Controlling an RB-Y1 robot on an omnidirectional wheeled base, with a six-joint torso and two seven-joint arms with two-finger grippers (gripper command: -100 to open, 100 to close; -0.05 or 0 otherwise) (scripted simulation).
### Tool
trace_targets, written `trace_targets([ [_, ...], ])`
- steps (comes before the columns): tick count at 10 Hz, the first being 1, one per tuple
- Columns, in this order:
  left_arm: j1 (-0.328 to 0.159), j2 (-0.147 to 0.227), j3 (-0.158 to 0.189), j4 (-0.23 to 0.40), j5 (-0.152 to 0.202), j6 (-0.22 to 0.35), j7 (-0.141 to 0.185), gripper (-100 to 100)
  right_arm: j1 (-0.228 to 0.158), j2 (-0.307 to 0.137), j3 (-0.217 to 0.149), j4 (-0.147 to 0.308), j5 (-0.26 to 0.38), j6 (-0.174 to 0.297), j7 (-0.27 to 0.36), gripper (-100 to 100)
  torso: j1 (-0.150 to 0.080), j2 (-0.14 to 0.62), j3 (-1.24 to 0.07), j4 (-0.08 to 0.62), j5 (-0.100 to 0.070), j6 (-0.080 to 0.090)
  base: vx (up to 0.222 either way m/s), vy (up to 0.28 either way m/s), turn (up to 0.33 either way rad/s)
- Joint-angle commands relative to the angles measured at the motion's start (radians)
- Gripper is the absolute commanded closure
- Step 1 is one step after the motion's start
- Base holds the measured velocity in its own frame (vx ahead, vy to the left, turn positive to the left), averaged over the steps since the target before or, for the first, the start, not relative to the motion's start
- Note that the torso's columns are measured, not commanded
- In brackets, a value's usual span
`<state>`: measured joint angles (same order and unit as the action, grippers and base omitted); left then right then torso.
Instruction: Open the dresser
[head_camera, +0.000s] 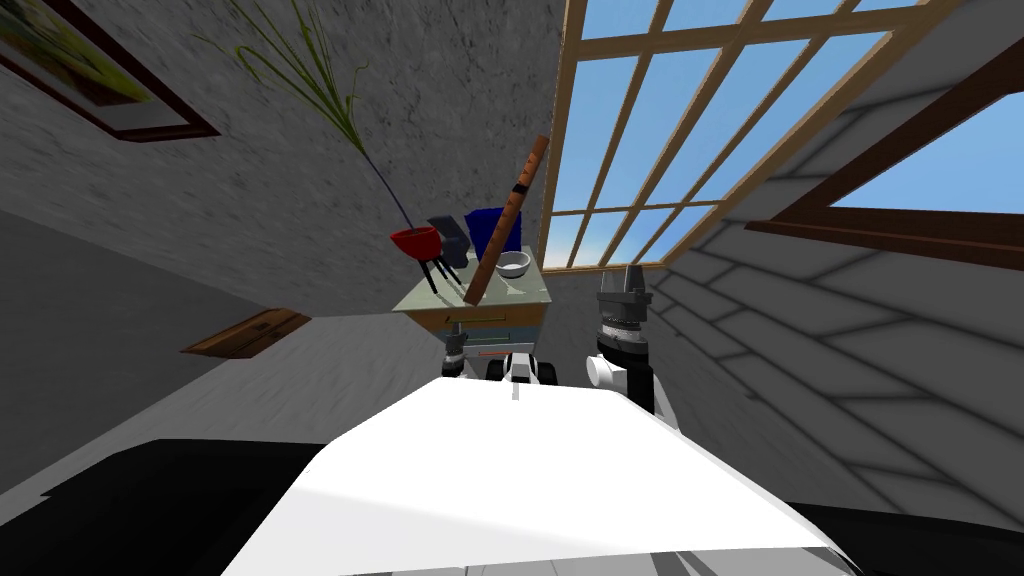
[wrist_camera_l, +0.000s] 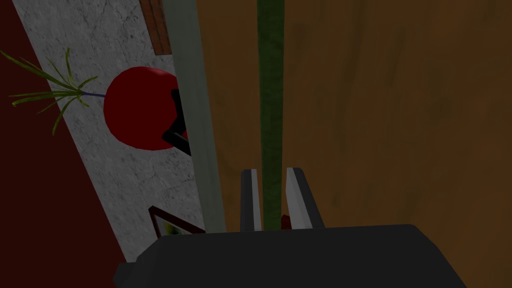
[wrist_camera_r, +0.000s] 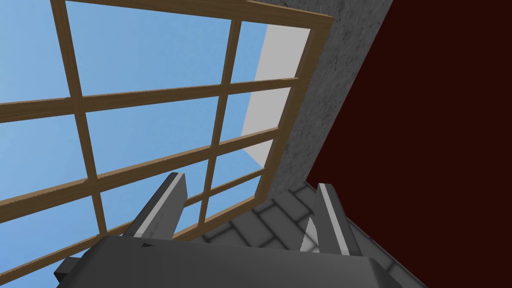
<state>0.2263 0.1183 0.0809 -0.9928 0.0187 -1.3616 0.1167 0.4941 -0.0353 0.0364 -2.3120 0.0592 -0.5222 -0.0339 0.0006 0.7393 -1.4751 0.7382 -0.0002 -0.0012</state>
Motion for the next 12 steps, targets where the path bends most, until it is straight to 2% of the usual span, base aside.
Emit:
trace_targets([
  [1, 0.031, -0.011, -0.005, 0.013, -0.005, -0.045, -0.007, 100, 0.000, 0.000, 0.000, 0.000, 0.000, 0.000, 0.000, 0, 0.000, -0.001, 0.000, -0.001, 0.001, 0.001, 0.021, 0.018, -0.006],
  [2, 0.026, -0.012, -0.005, 0.001, -0.005, -0.034, -0.008, 100, 0.000, 0.000, 0.000, 0.000, 0.000, 0.000, 0.000, 0, 0.000, -0.002, -0.001, -0.002, 0.002, 0.001, 0.000, 0.000, 0.000],
  [3, 0.017, 0.002, -0.002, -0.025, -0.002, 0.001, 0.004, 100, 0.000, 0.000, 0.000, 0.000, 0.000, 0.000, 0.000, 0, 0.000, -0.003, -0.001, -0.001, 0.001, 0.001, -0.123, -0.019, 0.023],
  [7, -0.006, 0.037, 0.008, -0.087, 0.007, 0.094, 0.033, 100, -0.001, 0.000, 0.000, 0.000, 0.000, 0.000, 0.000, 0, -0.005, 0.007, 0.003, 0.005, -0.004, 0.000, -0.210, -0.075, 0.042],
  [8, 0.007, 0.027, 0.003, -0.074, 0.004, 0.084, 0.026, 100, -0.001, 0.000, 0.000, 0.000, 0.000, 0.000, 0.000, 0, -0.006, 0.007, 0.002, 0.007, -0.006, 0.001, -0.105, -0.030, 0.021],
  [12, 0.036, 0.046, 0.001, -0.122, 0.005, 0.078, 0.053, 100, 0.000, 0.000, 0.000, 0.000, 0.000, 0.000, 0.000, 0, -0.004, 0.007, 0.003, 0.006, -0.005, -0.001, -0.180, -0.028, 0.031],
])
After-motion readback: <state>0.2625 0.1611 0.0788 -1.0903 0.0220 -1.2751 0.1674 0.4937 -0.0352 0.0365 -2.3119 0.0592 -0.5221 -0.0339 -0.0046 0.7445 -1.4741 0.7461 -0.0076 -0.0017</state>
